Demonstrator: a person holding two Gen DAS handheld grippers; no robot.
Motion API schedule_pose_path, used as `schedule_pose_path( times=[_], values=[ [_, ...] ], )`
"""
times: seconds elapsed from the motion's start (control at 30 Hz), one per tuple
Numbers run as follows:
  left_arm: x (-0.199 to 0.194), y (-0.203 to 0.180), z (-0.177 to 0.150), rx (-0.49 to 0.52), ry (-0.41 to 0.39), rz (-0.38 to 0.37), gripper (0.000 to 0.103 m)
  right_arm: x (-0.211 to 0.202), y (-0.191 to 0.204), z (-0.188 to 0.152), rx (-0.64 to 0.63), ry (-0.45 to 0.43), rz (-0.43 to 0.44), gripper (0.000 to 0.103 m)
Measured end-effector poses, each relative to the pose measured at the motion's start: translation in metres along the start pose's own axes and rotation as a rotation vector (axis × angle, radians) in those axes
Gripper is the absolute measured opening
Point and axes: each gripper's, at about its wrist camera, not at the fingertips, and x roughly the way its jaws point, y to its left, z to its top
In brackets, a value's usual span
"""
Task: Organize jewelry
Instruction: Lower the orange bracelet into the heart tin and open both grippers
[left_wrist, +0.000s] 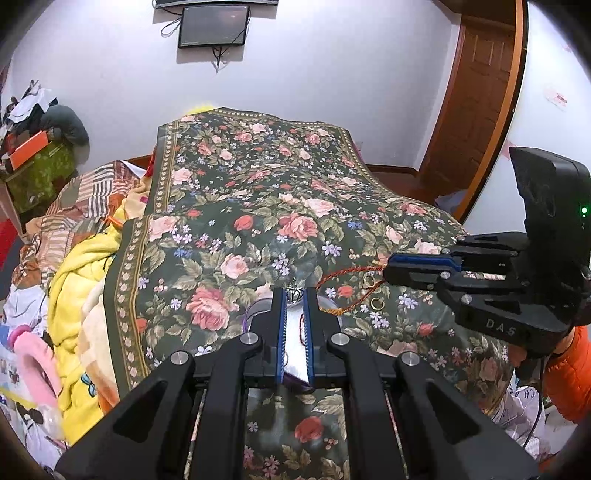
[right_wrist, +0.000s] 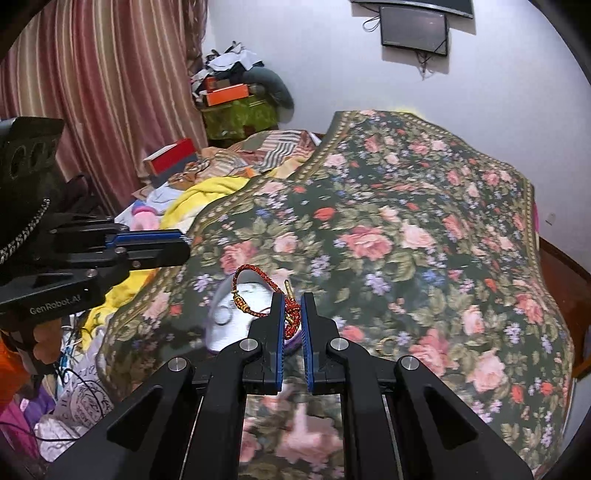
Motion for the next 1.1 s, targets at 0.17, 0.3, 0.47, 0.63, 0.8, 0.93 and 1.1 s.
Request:
schedule_pose_path(
  times=[0.17, 0.3, 0.47, 0.63, 0.8, 0.93, 1.1],
  values=[
    [0.005, 0.005, -0.004, -0.013, 0.007, -0.003, 0.007, 0.019, 0.01, -0.006, -0.004, 0.052, 0.045, 0.007],
    [0.011, 0.006, -0.007, -0.012, 0.015, -0.007, 0.007, 0.036, 0.017, -0.011, -0.028, 0.107, 0.048, 0.007],
    [0.022, 0.008, -0.009, -0.014, 0.033, -0.02, 0.007, 0.049, 0.016, -0.014, -0.025, 0.152, 0.041, 0.007],
    [0.036, 0.011, -0.009, -0.028, 0.055, -0.045, 0.007, 0.055, 0.011, -0.015, -0.02, 0.166, 0.024, 0.008],
    [0.05, 0.009, -0.009, -0.032, 0.074, -0.054, 0.007, 0.055, 0.009, -0.016, -0.012, 0.161, 0.03, 0.008],
    [0.059, 0.006, -0.008, -0.024, 0.086, -0.051, 0.007, 0.053, 0.004, -0.016, 0.006, 0.155, 0.037, 0.011],
    [0.068, 0.005, -0.007, -0.023, 0.104, -0.046, 0.007, 0.047, -0.002, -0.016, 0.018, 0.125, 0.01, 0.031]
  ],
)
